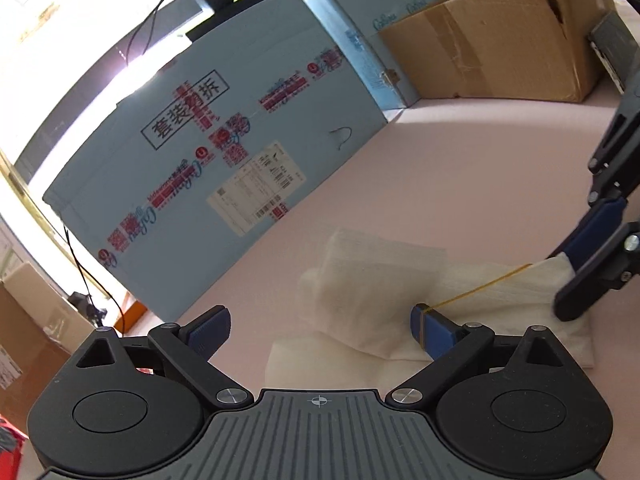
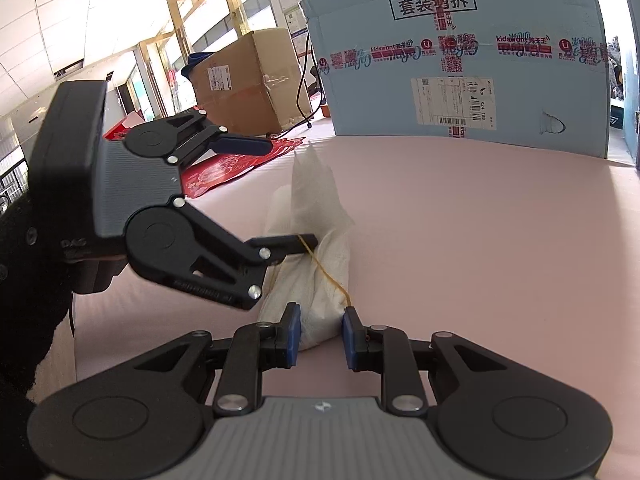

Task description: Fold shopping bag

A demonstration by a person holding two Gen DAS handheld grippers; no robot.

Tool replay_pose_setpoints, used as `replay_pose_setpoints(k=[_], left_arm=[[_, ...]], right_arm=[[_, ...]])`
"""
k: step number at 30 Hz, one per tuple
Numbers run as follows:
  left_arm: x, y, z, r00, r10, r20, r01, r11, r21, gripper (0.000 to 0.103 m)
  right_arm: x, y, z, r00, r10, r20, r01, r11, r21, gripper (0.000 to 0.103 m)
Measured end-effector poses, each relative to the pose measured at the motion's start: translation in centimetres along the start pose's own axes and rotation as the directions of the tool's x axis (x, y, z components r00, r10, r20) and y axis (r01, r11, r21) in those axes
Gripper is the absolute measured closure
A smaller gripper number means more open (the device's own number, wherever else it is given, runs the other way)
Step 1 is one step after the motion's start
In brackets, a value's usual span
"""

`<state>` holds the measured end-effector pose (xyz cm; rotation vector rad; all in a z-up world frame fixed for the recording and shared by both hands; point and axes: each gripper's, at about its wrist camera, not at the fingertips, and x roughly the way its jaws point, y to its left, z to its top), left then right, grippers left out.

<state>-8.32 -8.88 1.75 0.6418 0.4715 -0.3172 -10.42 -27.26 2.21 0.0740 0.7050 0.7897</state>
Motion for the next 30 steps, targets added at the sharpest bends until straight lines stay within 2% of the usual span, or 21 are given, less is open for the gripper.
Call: replay_pose_setpoints(k=[4,6,8,10,11,12,13,15,17,19,21,22,23,25,27,28,30], left_arm=[[-0.2,0.5,-1.2,1.0,-0.007,0.013,0.007,0.999,-0.036,0.004],[-1.1,-0.7,-1.8,0.998,-0.011,0.059,0.012,1.0,-0.01,0.004],[-1.6,-1.6,-2.1,0.995,-0.003,0.096,0.001,1.0,0.026,0.005],[-1.8,-2.1,-2.3,0.992,0.011,0.122,-0.019,0.998,0.06,0.005],[-1.8,-1.7,-2.2,0.992,-0.004,0.123,-0.002,0.999,0.051,0.005],[-1.8,-1.0,-2.0,0.992,-0.031,0.122,0.027,0.999,0.03,0.005],[-1.7,-0.1,-1.7,0.99,-0.061,0.124,0.062,0.998,-0.006,0.005],[-1.0,2.4,-0.9,0.982,-0.121,0.144,0.139,0.983,-0.119,0.005],[0.3,4.0,0.4,0.975,-0.165,0.147,0.191,0.964,-0.182,0.005],[1.9,4.4,1.6,0.972,-0.195,0.134,0.218,0.959,-0.184,0.004],[3.6,3.6,2.0,0.98,-0.172,0.098,0.185,0.973,-0.14,0.004],[4.4,2.7,1.8,0.985,-0.159,0.071,0.165,0.981,-0.099,0.004],[4.7,2.0,1.4,0.985,-0.161,0.058,0.165,0.983,-0.075,0.004],[4.4,1.5,0.4,0.985,-0.153,0.081,0.16,0.983,-0.085,0.004],[4.0,1.6,-0.2,0.982,-0.158,0.098,0.169,0.979,-0.116,0.004],[3.9,1.7,-0.3,0.98,-0.169,0.102,0.181,0.976,-0.121,0.004],[3.7,2.0,-0.4,0.975,-0.194,0.107,0.206,0.971,-0.12,0.004]], right_arm=[[0.0,-0.2,0.1,1.0,0.009,-0.002,-0.009,1.0,0.01,0.079],[0.0,-0.6,0.3,1.0,0.02,-0.005,-0.02,0.999,0.037,0.077],[0.0,-0.8,0.6,1.0,0.016,0.011,-0.017,0.997,0.069,0.068],[0.2,-0.8,1.0,1.0,0.003,0.031,-0.006,0.994,0.111,0.071],[0.4,-0.5,1.0,0.999,-0.014,0.03,0.011,0.996,0.083,0.076],[1.1,1.1,0.5,0.998,-0.054,0.021,0.055,0.998,-0.038,0.078],[1.4,1.8,0.1,0.997,-0.078,0.03,0.08,0.993,-0.09,0.079],[1.8,4.4,-0.9,0.988,-0.146,0.05,0.154,0.952,-0.264,0.08],[2.2,6.4,-2.0,0.978,-0.193,0.078,0.208,0.889,-0.409,0.081],[2.5,8.2,-3.2,0.966,-0.23,0.117,0.256,0.799,-0.544,0.081],[2.7,8.8,-3.8,0.958,-0.248,0.14,0.282,0.751,-0.596,0.081],[2.7,8.9,-3.9,0.956,-0.255,0.147,0.291,0.744,-0.601,0.08],[2.6,8.9,-3.9,0.955,-0.258,0.149,0.295,0.749,-0.594,0.079],[2.2,8.1,-3.3,0.957,-0.253,0.142,0.289,0.788,-0.544,0.077],[1.0,7.0,-2.4,0.965,-0.212,0.154,0.259,0.858,-0.444,0.074],[0.3,7.0,-2.3,0.963,-0.19,0.189,0.255,0.866,-0.431,0.074],[-0.6,7.6,-2.1,0.955,-0.17,0.241,0.266,0.849,-0.457,0.077]])
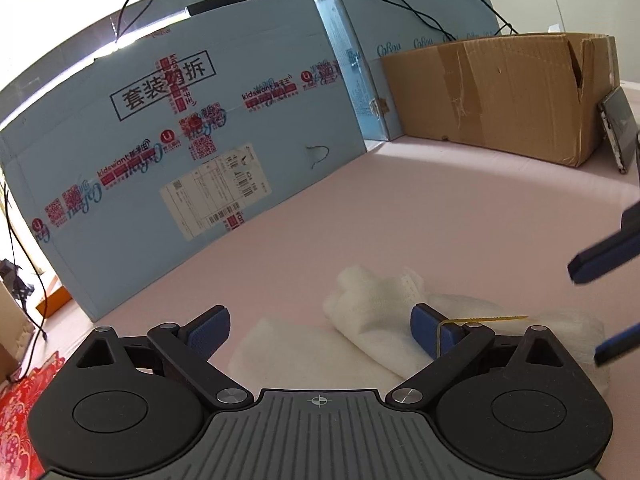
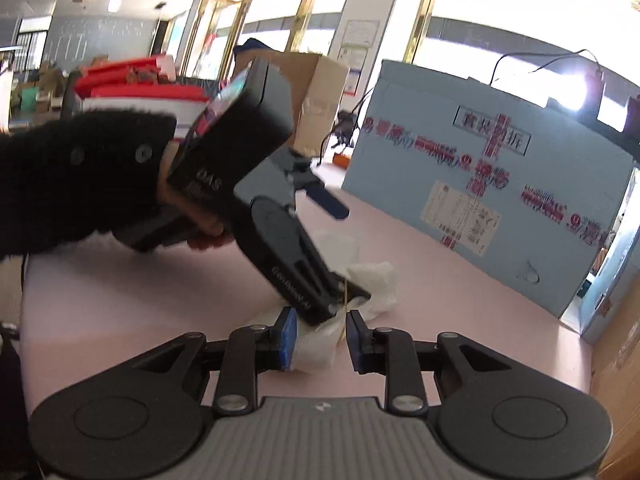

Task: Fold shopping bag
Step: 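Hold the bundle with the right gripper while the left gripper wraps the band again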

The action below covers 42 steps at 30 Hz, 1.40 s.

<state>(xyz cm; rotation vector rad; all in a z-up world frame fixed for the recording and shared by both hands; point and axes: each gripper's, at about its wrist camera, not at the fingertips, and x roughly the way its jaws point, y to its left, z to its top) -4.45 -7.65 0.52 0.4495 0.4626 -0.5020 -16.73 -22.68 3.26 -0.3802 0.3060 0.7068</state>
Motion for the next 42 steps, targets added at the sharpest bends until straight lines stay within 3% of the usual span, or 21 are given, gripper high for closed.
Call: replay_pose_setpoints(k=[3,6,8,12,17,21,24,28,31,36,37,39,42], left_arm=[[-0.1,0.2,0.1,0.999,-0.039,0.005,0.039,0.999,0.001,0.005],[-0.6,0.4,-0.3,0.999,-0.049,0.013,0.049,0.999,0.005,0.005],[-1.2,0.7,-0.6,0.997,-0.075,0.024,0.076,0.997,-0.021,0.004],[-3.2,-0.7,-1.6,0.994,0.1,0.053,-0.102,0.994,0.032,0.004],[-4.5,-2.8,-3.4,0.968,0.24,0.074,-0.25,0.945,0.209,0.004],[-4.6,-3.8,-3.6,0.967,0.209,0.144,-0.244,0.918,0.312,0.004],[-4.6,-4.1,-3.4,0.969,0.187,0.164,-0.232,0.914,0.332,0.005],[-4.6,-3.7,-3.4,0.975,0.155,0.161,-0.2,0.927,0.317,0.005],[-4.6,-3.1,-3.6,0.979,0.109,0.17,-0.161,0.931,0.328,0.004],[-3.3,2.6,-3.7,0.99,0.053,0.132,-0.078,0.979,0.19,0.002],[-2.9,3.8,-3.5,0.993,0.01,0.116,-0.027,0.989,0.148,0.002],[-2.7,5.3,-3.0,0.986,-0.148,0.082,0.14,0.985,0.104,0.002],[-3.1,7.5,-2.6,0.936,-0.35,0.03,0.348,0.935,0.062,0.002]], right_arm=[[0.9,0.0,0.3,0.997,0.069,-0.044,-0.07,0.997,-0.018,0.086],[2.1,0.0,-0.1,0.991,0.061,-0.118,-0.067,0.996,-0.052,0.088],[2.5,-1.1,-0.7,0.985,0.09,-0.145,-0.086,0.996,0.031,0.089],[3.0,-3.1,-1.8,0.979,0.104,-0.178,-0.075,0.984,0.158,0.089],[2.8,-2.6,-2.0,0.978,0.092,-0.185,-0.067,0.988,0.137,0.089],[2.5,-3.3,-1.9,0.979,0.13,-0.159,-0.102,0.98,0.173,0.088],[1.3,-4.3,-1.2,0.985,0.164,-0.059,-0.146,0.96,0.241,0.087],[1.4,-2.9,0.3,0.984,0.175,-0.029,-0.171,0.979,0.11,0.087],[3.8,-0.1,0.3,0.974,0.175,-0.142,-0.185,0.981,-0.063,0.091],[3.5,1.5,0.2,0.974,0.166,-0.153,-0.193,0.964,-0.182,0.092],[3.4,1.6,0.2,0.974,0.166,-0.155,-0.194,0.963,-0.188,0.092],[3.4,1.4,0.3,0.972,0.173,-0.158,-0.201,0.962,-0.183,0.092],[3.5,0.9,0.4,0.968,0.192,-0.16,-0.216,0.965,-0.151,0.092]])
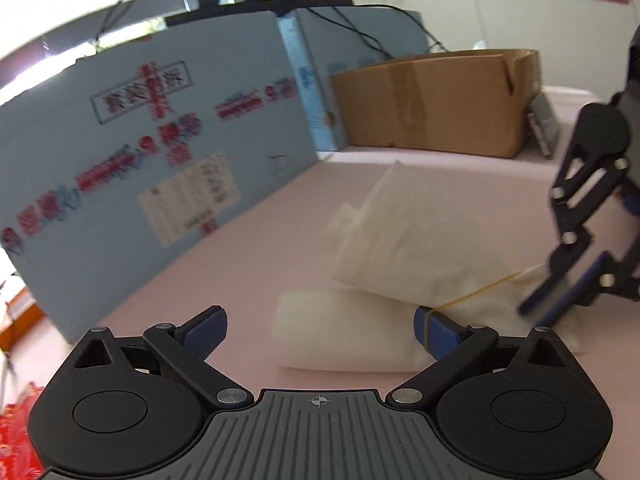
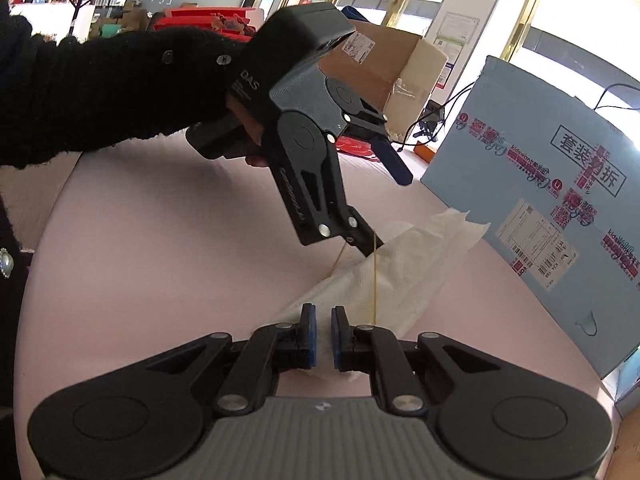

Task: Fold shopping bag
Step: 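Hold the bundle with the right gripper while the left gripper wraps the band again, then release the banded bundle with the left gripper and pull it away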

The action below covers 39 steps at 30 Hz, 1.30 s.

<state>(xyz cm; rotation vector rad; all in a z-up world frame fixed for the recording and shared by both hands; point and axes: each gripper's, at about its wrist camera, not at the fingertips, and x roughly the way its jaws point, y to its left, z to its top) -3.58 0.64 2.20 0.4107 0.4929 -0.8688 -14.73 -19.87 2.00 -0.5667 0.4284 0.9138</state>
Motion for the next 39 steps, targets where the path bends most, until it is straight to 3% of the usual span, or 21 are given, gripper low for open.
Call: replay_pose_setpoints(k=[1,3,5,7,9,11,13,20,21,22,25,31,35,39], left_arm=[[-0.7,0.9,-0.1,1.0,0.012,0.006,-0.012,0.999,-0.044,0.002],[-2.6,2.8,-0.2,0.994,0.106,0.027,-0.101,0.984,-0.15,0.003],[-4.3,1.9,0.5,0.981,0.182,0.073,-0.17,0.974,-0.149,0.003],[-5.2,-1.4,1.7,0.973,0.174,0.152,-0.175,0.985,-0.007,0.002],[-4.4,-5.5,2.5,0.975,0.154,0.159,-0.183,0.965,0.189,0.001],[-2.5,-8.9,2.7,0.978,0.178,0.109,-0.207,0.9,0.384,0.001],[-1.2,-10.7,2.3,0.978,0.195,0.075,-0.206,0.845,0.493,0.001],[0.2,-11.1,2.3,0.979,0.204,0.014,-0.182,0.842,0.508,0.001],[0.6,-11.2,2.4,0.976,0.217,0.001,-0.187,0.839,0.511,0.001],[0.9,-11.3,2.5,0.974,0.225,-0.009,-0.189,0.835,0.518,0.0],[2.0,-11.3,3.4,0.965,0.26,-0.021,-0.208,0.815,0.541,0.0],[4.7,-9.6,5.7,0.987,0.16,-0.02,-0.135,0.887,0.442,0.0],[6.6,-7.6,6.7,0.996,0.078,-0.041,-0.061,0.944,0.325,0.0],[8.1,-4.0,6.1,0.993,0.098,-0.072,-0.086,0.984,0.153,0.0]], right_arm=[[0.0,0.0,0.1,1.0,0.002,-0.001,-0.002,1.0,0.002,0.092],[0.0,-0.1,0.1,1.0,0.002,-0.001,-0.002,1.0,0.003,0.092],[0.1,-0.1,0.2,1.0,0.004,0.001,-0.004,1.0,0.006,0.092],[0.2,-0.3,0.2,1.0,0.009,0.006,-0.009,1.0,0.014,0.092],[0.2,-0.3,0.3,1.0,0.008,0.009,-0.008,1.0,0.017,0.092],[-0.2,-0.1,0.5,1.0,0.004,0.01,-0.005,1.0,0.014,0.091],[-0.8,-0.2,0.8,1.0,0.016,0.005,-0.016,1.0,0.017,0.086],[-2.0,-1.8,-0.3,0.998,0.056,-0.009,-0.054,0.99,0.132,0.069],[-1.6,-1.9,-0.3,0.997,0.071,-0.015,-0.068,0.987,0.144,0.059],[-1.4,-1.6,-0.4,0.996,0.082,-0.029,-0.077,0.988,0.136,0.057],[-1.2,-1.5,-0.3,0.996,0.082,-0.038,-0.076,0.989,0.13,0.057],[-1.4,-1.4,-0.3,0.995,0.085,-0.048,-0.079,0.991,0.112,0.057],[-1.3,-1.6,-0.2,0.995,0.088,-0.044,-0.084,0.992,0.091,0.056],[-1.1,-1.7,0.1,0.994,0.094,-0.052,-0.09,0.994,0.059,0.056]])
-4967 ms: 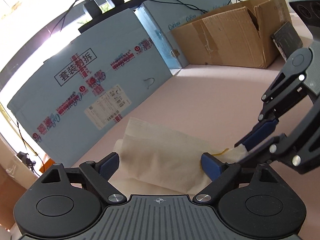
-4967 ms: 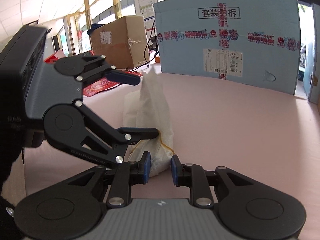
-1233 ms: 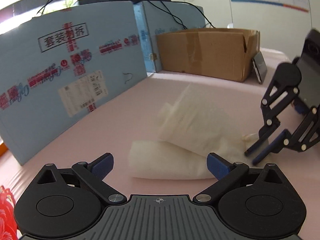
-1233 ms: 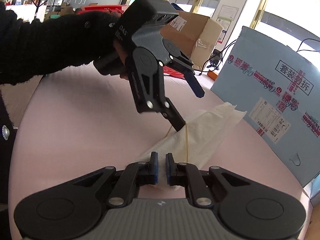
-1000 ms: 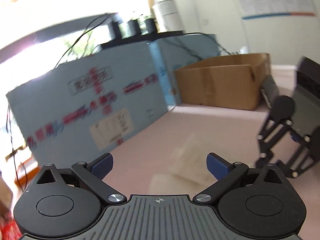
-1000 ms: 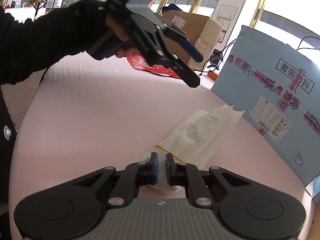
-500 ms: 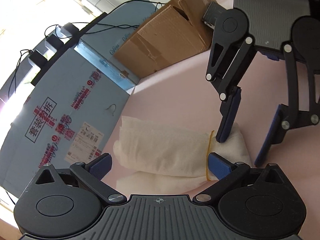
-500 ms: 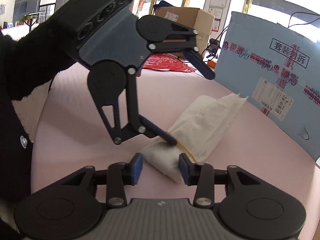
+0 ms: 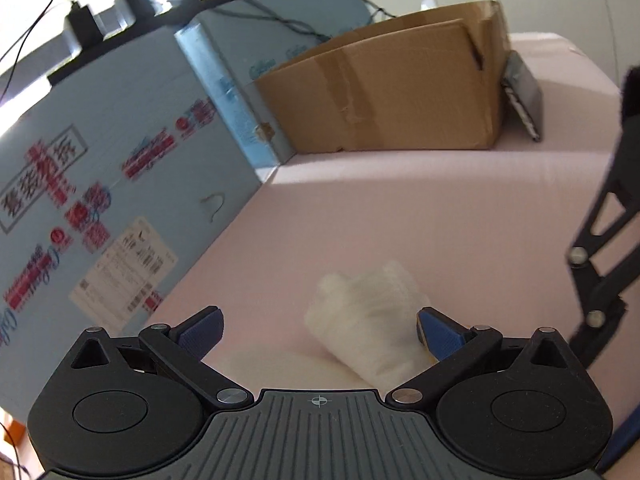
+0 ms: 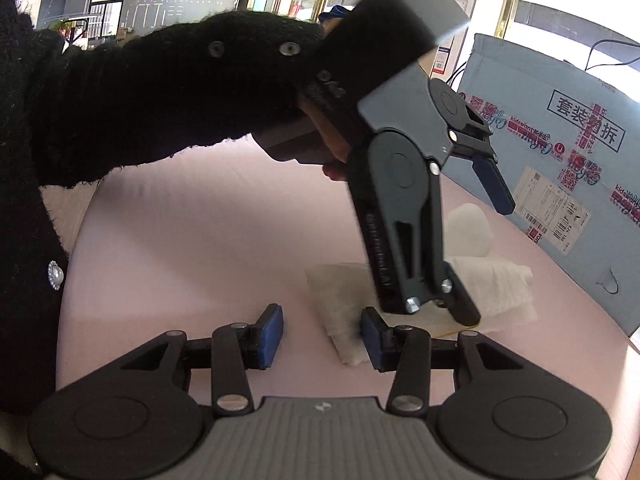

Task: Fold shopping bag
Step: 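Release the banded bundle with the left gripper and pull it away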

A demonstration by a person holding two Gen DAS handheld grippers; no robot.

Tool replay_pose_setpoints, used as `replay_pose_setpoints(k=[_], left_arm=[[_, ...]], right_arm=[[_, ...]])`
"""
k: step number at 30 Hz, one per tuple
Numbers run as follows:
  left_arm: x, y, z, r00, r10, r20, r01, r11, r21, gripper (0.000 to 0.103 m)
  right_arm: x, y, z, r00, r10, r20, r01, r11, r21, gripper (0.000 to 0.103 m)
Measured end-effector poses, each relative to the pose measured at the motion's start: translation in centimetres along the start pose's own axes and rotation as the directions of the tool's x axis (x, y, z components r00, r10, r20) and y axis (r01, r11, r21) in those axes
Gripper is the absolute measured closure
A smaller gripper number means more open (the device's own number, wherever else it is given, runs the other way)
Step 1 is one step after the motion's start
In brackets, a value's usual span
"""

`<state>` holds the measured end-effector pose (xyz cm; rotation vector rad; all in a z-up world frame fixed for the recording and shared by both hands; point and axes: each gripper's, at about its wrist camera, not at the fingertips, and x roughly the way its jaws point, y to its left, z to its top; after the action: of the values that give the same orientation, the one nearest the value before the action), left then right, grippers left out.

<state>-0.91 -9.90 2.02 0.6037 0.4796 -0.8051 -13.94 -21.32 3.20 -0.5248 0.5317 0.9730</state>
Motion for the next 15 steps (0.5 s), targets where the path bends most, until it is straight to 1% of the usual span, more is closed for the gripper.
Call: replay_pose_setpoints(k=[1,2,4,5,7,10,13,15], left_arm=[[0.2,0.9,-0.5,1.0,-0.011,-0.001,0.011,0.999,-0.043,0.0],[0.3,2.0,-1.3,1.0,-0.021,-0.001,0.021,0.995,-0.098,0.0],[0.0,3.8,-2.9,0.999,-0.035,0.003,0.035,0.981,-0.189,0.0],[-0.6,4.2,-3.6,0.999,-0.042,0.011,0.043,0.976,-0.212,0.0],[-1.9,4.1,-4.5,0.998,-0.051,0.034,0.056,0.976,-0.211,0.0],[-4.7,3.5,-5.6,0.995,-0.067,0.077,0.08,0.98,-0.184,0.0],[-6.4,3.3,-6.4,0.997,-0.006,0.075,0.022,0.978,-0.206,0.0],[-7.2,3.2,-7.2,0.996,0.015,0.083,0.006,0.971,-0.239,0.0]], right_arm=[[0.0,0.0,0.1,1.0,0.001,0.0,-0.001,1.0,-0.004,0.056],[-0.9,0.8,-0.6,1.0,-0.001,0.0,0.001,1.0,-0.008,0.056],[-0.8,0.8,-0.5,1.0,-0.001,0.0,0.001,1.0,-0.009,0.056],[-0.8,0.8,-0.4,1.0,-0.001,0.0,0.001,1.0,-0.009,0.056],[-0.8,0.7,-0.3,1.0,0.002,0.002,-0.002,1.0,-0.003,0.056],[-0.9,0.4,-0.1,1.0,0.003,0.01,-0.003,1.0,0.012,0.057],[-1.0,0.8,0.4,1.0,-0.029,0.002,0.029,0.999,-0.027,0.055],[-0.8,1.1,1.0,0.999,-0.047,-0.01,0.047,0.997,-0.057,0.055]])
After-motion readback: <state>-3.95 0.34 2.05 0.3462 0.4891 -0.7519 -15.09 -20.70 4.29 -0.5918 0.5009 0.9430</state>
